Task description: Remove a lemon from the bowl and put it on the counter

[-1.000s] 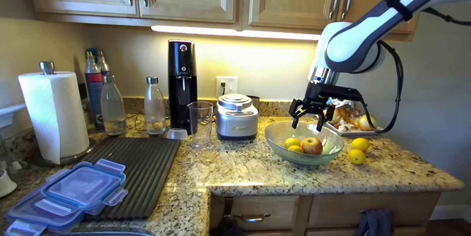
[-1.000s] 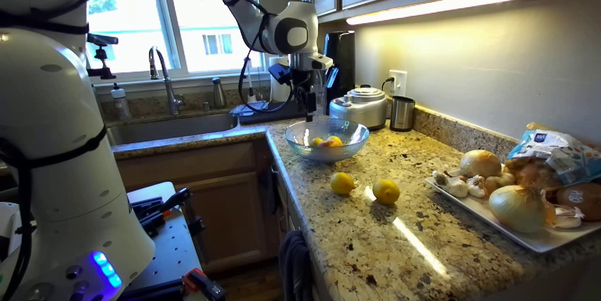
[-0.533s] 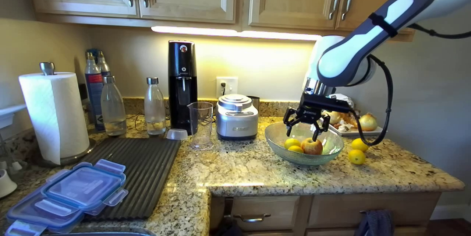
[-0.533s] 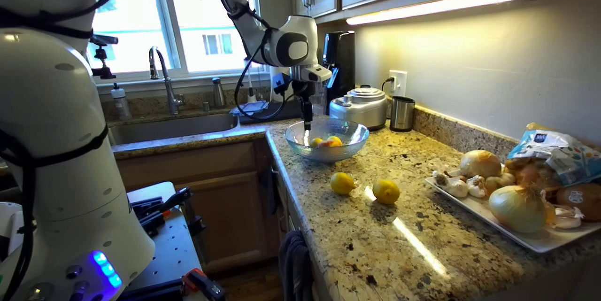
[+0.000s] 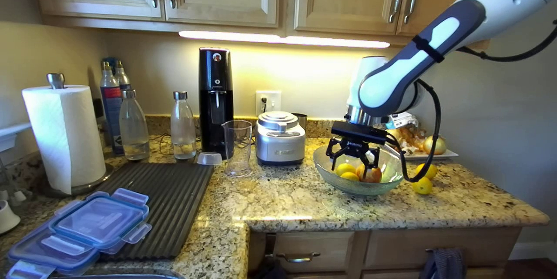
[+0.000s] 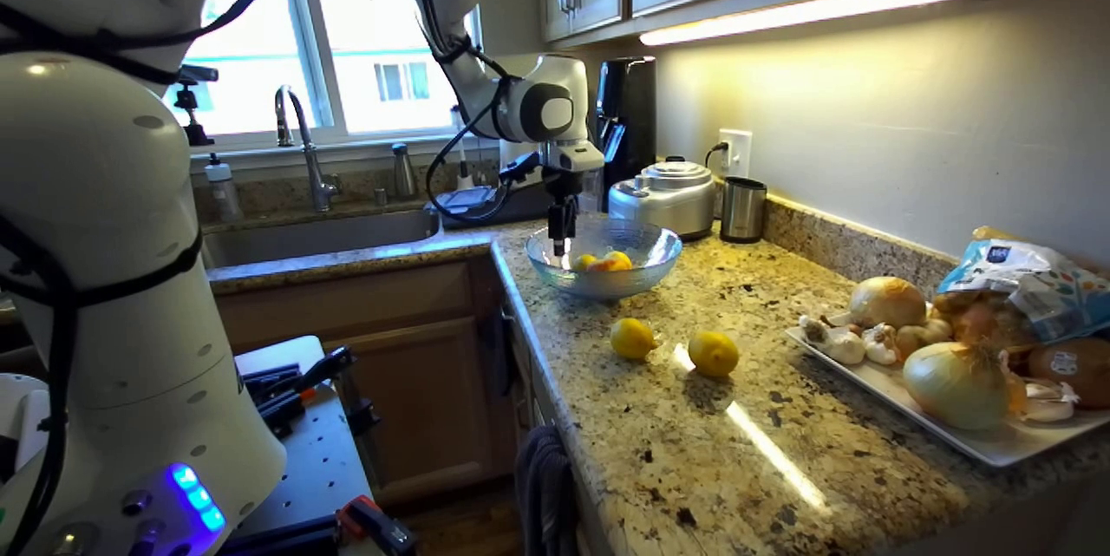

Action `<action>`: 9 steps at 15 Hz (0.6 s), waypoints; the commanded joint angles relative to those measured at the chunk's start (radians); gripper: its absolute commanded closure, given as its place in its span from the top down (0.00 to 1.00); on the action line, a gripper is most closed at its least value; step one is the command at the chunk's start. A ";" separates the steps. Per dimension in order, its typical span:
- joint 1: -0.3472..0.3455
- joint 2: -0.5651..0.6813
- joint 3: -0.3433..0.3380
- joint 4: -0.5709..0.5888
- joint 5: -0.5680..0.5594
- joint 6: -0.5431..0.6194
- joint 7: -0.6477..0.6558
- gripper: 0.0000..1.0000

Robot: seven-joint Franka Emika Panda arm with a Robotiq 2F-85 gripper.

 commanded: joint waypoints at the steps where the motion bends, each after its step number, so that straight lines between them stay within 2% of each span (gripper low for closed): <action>1: 0.038 0.022 -0.055 0.034 -0.049 -0.022 0.164 1.00; 4: 0.038 0.041 -0.070 0.049 -0.083 -0.036 0.243 1.00; 9: 0.016 0.069 -0.048 0.062 -0.069 -0.075 0.263 1.00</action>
